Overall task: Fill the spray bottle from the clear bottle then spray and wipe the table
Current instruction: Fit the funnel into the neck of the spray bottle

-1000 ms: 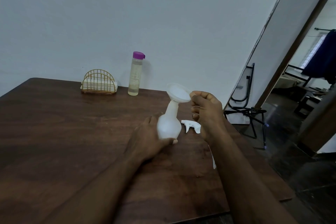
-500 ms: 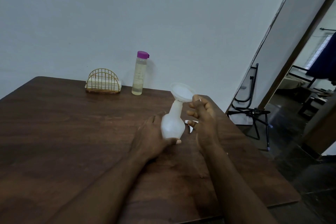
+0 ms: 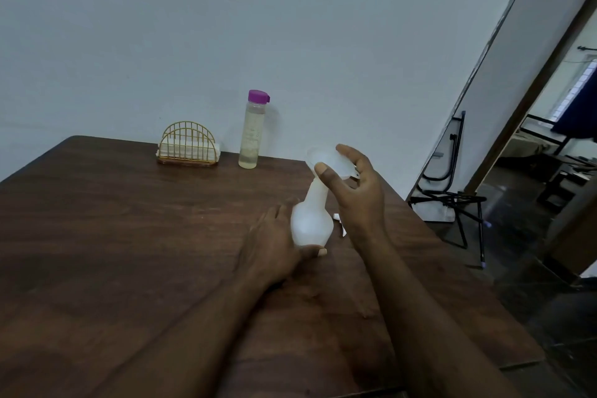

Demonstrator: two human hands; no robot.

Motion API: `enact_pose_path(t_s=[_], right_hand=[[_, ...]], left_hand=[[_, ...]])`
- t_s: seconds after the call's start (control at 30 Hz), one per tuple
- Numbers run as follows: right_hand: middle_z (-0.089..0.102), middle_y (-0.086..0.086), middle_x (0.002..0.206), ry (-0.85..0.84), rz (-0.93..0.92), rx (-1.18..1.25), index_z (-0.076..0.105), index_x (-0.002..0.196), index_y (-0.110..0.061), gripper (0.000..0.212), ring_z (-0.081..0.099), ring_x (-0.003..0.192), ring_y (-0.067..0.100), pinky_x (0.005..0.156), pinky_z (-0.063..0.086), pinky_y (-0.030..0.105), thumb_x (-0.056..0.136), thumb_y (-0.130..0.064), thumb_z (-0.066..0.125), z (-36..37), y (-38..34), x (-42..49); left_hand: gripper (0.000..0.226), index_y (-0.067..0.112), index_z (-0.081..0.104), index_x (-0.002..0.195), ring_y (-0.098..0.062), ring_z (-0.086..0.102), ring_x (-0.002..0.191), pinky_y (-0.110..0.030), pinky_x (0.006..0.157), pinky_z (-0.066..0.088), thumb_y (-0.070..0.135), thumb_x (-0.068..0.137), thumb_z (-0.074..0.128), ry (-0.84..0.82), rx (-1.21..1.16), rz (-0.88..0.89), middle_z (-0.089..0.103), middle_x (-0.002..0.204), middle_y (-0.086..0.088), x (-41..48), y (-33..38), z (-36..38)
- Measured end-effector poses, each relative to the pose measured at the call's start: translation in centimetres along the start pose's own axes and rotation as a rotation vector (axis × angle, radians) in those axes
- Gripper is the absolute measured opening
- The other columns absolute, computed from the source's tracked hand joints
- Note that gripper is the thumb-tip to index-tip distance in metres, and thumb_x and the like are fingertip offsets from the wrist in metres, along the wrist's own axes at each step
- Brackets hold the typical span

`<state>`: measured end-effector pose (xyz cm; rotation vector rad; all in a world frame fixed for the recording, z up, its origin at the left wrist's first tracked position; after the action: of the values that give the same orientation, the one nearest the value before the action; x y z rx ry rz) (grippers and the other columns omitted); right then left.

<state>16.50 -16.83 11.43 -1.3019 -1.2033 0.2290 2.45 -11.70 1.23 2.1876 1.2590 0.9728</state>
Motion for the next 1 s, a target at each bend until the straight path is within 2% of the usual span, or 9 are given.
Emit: enact_pose_path(t_s=[0.07, 0.2, 0.27, 0.37, 0.53, 0.67, 0.77, 0.87, 1.0], right_hand=[[0.064, -0.016, 0.137, 0.001, 0.002, -0.004, 0.065, 0.136, -0.030, 0.064, 0.060, 0.119, -0.004, 0.096, 0.052, 0.023, 0.079, -0.054, 0.079, -0.2, 0.1, 0.2], [0.068, -0.013, 0.133, -0.046, 0.025, 0.082, 0.060, 0.139, -0.026, 0.068, 0.064, 0.118, -0.003, 0.091, 0.052, 0.017, 0.077, -0.048, 0.080, -0.7, 0.3, 0.6], [0.068, -0.010, 0.135, -0.067, 0.040, 0.101, 0.057, 0.143, -0.024, 0.074, 0.064, 0.122, -0.001, 0.097, 0.055, 0.024, 0.076, -0.048, 0.081, -0.9, 0.4, 0.8], [0.065, -0.008, 0.141, -0.096, 0.027, 0.092, 0.050, 0.149, -0.025, 0.078, 0.059, 0.133, 0.008, 0.111, 0.051, 0.045, 0.080, -0.046, 0.080, -1.0, 0.4, 0.8], [0.058, -0.006, 0.149, -0.058, 0.087, 0.233, 0.042, 0.155, -0.026, 0.091, 0.055, 0.139, 0.011, 0.117, 0.045, 0.051, 0.076, -0.061, 0.072, -1.2, 0.7, -0.1], [0.062, -0.006, 0.141, -0.019, 0.174, 0.346, 0.041, 0.155, -0.022, 0.097, 0.064, 0.124, 0.004, 0.102, 0.056, 0.039, 0.072, -0.063, 0.071, -1.0, 2.5, -1.7], [0.065, 0.000, 0.136, -0.013, 0.233, 0.356, 0.045, 0.149, -0.019, 0.096, 0.069, 0.112, 0.006, 0.089, 0.055, 0.026, 0.067, -0.054, 0.080, 0.0, 4.6, -2.9], [0.065, -0.002, 0.140, -0.066, 0.283, 0.240, 0.042, 0.144, -0.033, 0.089, 0.066, 0.122, 0.007, 0.093, 0.054, 0.023, 0.067, -0.044, 0.087, 1.0, 6.8, -4.0], [0.062, -0.014, 0.138, -0.137, 0.293, 0.072, 0.042, 0.149, -0.040, 0.105, 0.063, 0.122, 0.003, 0.070, 0.059, 0.018, 0.058, -0.057, 0.092, 1.6, 8.5, -4.9]], left_hand=[[0.115, 0.033, 0.030, 0.155, -0.018, 0.047, 0.133, -0.040, 0.107, 0.046, 0.077, 0.062, 0.080, -0.002, -0.006, 0.003, 0.046, 0.153, 0.005, 0.0, 0.0, 0.0], [0.115, 0.033, 0.030, 0.155, -0.017, 0.048, 0.131, -0.042, 0.106, 0.047, 0.078, 0.061, 0.080, 0.005, -0.001, 0.019, 0.047, 0.151, 0.006, 0.0, 0.0, -0.1], [0.115, 0.033, 0.029, 0.155, -0.016, 0.048, 0.132, -0.043, 0.107, 0.047, 0.078, 0.062, 0.079, 0.000, 0.003, 0.019, 0.046, 0.152, 0.006, 0.0, 0.0, 0.0], [0.114, 0.034, 0.029, 0.155, -0.016, 0.048, 0.132, -0.041, 0.107, 0.046, 0.078, 0.062, 0.079, -0.001, -0.008, 0.015, 0.046, 0.153, 0.006, -0.1, 0.0, 0.0], [0.112, 0.033, 0.033, 0.153, -0.016, 0.049, 0.130, -0.043, 0.107, 0.047, 0.076, 0.062, 0.081, 0.021, -0.040, 0.035, 0.049, 0.150, 0.006, -0.3, 0.1, -0.2], [0.113, 0.031, 0.033, 0.154, -0.016, 0.049, 0.131, -0.041, 0.105, 0.047, 0.072, 0.062, 0.084, 0.031, -0.045, 0.037, 0.049, 0.149, 0.006, -0.3, 0.2, -0.4], [0.113, 0.031, 0.033, 0.154, -0.017, 0.049, 0.132, -0.042, 0.106, 0.046, 0.069, 0.061, 0.086, 0.035, -0.045, 0.032, 0.050, 0.148, 0.005, -0.2, 0.2, -0.5], [0.115, 0.031, 0.029, 0.156, -0.019, 0.048, 0.134, -0.044, 0.109, 0.045, 0.065, 0.063, 0.087, 0.021, -0.027, 0.022, 0.048, 0.151, 0.004, -0.1, 0.0, -0.3], [0.114, 0.034, 0.026, 0.156, -0.019, 0.051, 0.129, -0.044, 0.104, 0.049, 0.062, 0.064, 0.086, 0.028, 0.013, 0.018, 0.048, 0.149, 0.004, -0.1, -0.3, 0.0]])
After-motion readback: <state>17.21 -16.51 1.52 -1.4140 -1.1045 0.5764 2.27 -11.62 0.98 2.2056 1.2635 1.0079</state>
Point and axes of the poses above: each hand's wrist, its own x-axis towards the middle knuckle, its own z-axis out of the palm, y = z × x, the point moved 5 cm from there along x, towards the middle knuckle
